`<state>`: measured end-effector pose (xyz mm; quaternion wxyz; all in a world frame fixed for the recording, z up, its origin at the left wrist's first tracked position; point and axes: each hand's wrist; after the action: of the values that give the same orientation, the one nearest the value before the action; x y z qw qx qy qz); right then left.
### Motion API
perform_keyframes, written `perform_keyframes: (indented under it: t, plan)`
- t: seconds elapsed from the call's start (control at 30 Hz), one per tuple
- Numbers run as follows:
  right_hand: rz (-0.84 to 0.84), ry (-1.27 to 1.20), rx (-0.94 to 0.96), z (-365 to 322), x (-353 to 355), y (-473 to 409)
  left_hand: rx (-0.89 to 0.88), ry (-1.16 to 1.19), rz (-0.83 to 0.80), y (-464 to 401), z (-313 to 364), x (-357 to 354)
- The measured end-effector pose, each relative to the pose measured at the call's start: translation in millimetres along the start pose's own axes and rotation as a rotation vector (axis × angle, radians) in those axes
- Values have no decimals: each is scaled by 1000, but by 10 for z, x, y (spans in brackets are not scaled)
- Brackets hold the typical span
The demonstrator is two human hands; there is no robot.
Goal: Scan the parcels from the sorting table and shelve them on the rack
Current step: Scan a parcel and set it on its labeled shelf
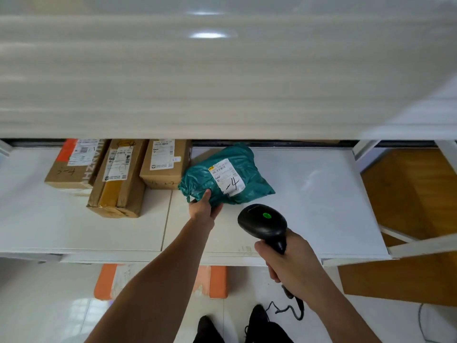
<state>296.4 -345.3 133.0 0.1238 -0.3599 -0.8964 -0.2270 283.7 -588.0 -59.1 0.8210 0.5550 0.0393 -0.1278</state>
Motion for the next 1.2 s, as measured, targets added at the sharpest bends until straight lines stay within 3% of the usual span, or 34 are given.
perform_keyframes:
  t: [0.43,0.73,0.9,1.03,1.2]
  plan:
    - [11,38,68,-127,62,-111,-46,-132,-133,126,-147,261]
    - [1,33,31,-73,94,-62,-33,-14,-23,64,64,111]
    - [13,50,57,-70,116,-77,132,-151,-162,177,-221,-66]
    - [17,30,51,-41,134,-90,207,-52,-355,132,-209,-229]
    - [39,27,28,73,118,-68,139,-22,-294,-104,-2,-413]
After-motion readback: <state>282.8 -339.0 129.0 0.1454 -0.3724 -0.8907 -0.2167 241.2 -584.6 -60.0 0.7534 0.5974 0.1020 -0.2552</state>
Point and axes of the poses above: each hand's wrist, its own y-axis away from the middle knuckle, its own x-axis out of the back of the hand, z = x × y, and after that the axes turned 13 degrees about x, right-handed
